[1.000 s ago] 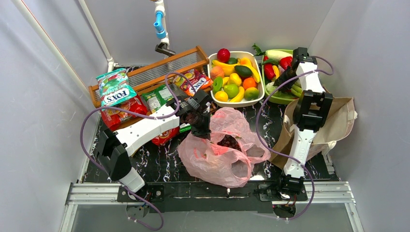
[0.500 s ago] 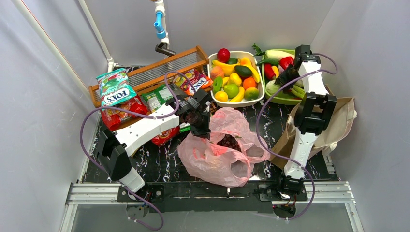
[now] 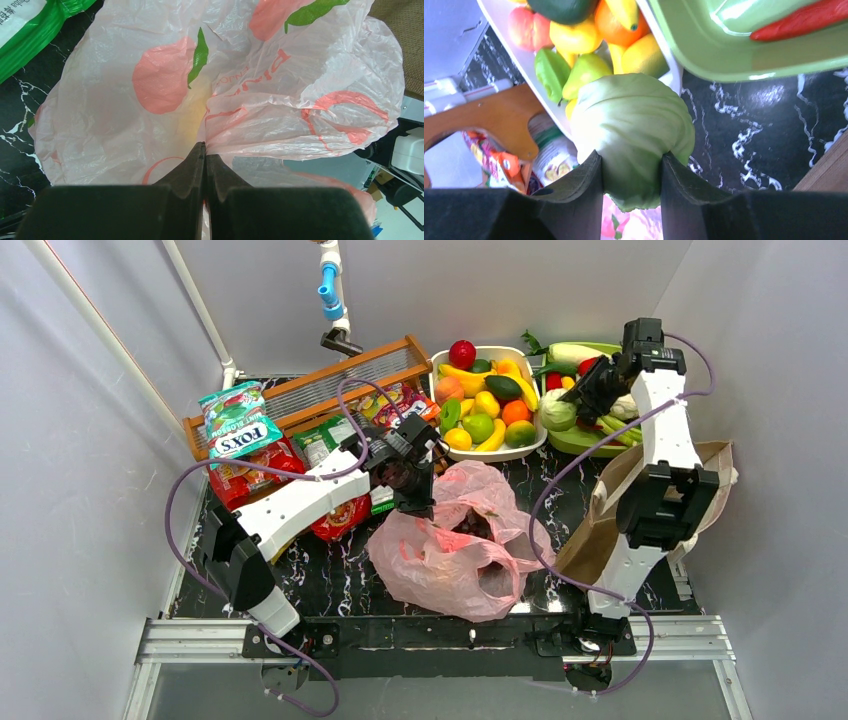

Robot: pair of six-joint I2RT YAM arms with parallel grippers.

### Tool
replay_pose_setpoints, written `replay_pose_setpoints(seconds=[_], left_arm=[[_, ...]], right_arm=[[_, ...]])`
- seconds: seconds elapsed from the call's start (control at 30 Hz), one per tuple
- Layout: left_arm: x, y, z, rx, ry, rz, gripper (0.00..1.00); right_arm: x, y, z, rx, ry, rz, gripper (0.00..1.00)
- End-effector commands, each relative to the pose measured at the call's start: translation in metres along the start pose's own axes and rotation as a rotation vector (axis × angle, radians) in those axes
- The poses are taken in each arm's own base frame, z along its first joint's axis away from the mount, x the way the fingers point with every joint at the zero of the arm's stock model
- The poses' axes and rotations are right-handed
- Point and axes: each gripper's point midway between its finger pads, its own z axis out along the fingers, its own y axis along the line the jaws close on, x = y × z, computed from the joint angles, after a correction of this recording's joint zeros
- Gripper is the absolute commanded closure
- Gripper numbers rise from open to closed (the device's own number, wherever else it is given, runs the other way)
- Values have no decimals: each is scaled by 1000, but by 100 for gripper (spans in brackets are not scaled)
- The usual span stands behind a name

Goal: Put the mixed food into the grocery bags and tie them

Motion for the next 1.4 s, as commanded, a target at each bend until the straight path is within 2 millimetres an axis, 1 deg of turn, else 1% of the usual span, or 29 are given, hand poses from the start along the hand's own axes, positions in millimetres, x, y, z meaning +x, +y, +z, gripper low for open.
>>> replay_pose_setpoints(seconds=[0.0,0.03,0.1,0.17,0.2,0.23,0.27,0.3,0.37,0.53,0.63,0.73,0.8,0.93,1.0,1.07,1.17,1.23,1.37], left_arm=[[-5,1,-10,-6,-6,3,100],[-6,1,-11,-7,-6,5,100],[-7,1,-12,-11,-8,7,100],[-8,0,-12,-10,-13,9,100],[-8,0,-12,-7,-15,10,100],[-9,-1,-11,-3,-18,8,100],[-10,-2,-10,1,-17,7,100],[-10,-3,-10,7,-16,4,100],[-10,-5,-9,12,-11,5,100],[-8,-5,-13,20,-7,12,100],[-7,-5,-16,19,-8,18,100],[-7,-5,-16,21,-6,17,100],[-7,-7,-16,29,-4,16,100],[-8,-11,-18,52,-9,15,100],[-8,-13,-19,58,-13,15,100],[-10,-14,-20,62,-17,16,100],[-10,-17,-21,70,-14,11,100],[-11,-19,-23,76,-13,8,100],[-11,-21,-29,85,-21,9,100]], right_arm=[[24,28,-37,-137,10,-53,81],[31,33,-43,-160,12,-75,81],[48,43,-62,-204,-4,-122,81],[69,47,-75,-237,1,-151,81],[78,52,-83,-268,-8,-173,81],[85,53,-90,-293,-16,-181,81],[100,60,-98,-333,-12,-205,81],[109,64,-106,-373,-14,-221,80],[125,68,-123,-438,-17,-242,80],[159,71,-159,-558,-25,-332,79],[179,68,-173,-606,-2,-385,78],[206,66,-187,-670,40,-416,78],[220,66,-195,-717,55,-430,78],[243,65,-205,-771,70,-457,77],[252,65,-206,-782,93,-458,77],[260,64,-201,-780,125,-459,77],[273,61,-187,-751,178,-468,77],[279,59,-180,-736,195,-469,77],[290,59,-171,-728,235,-471,77]])
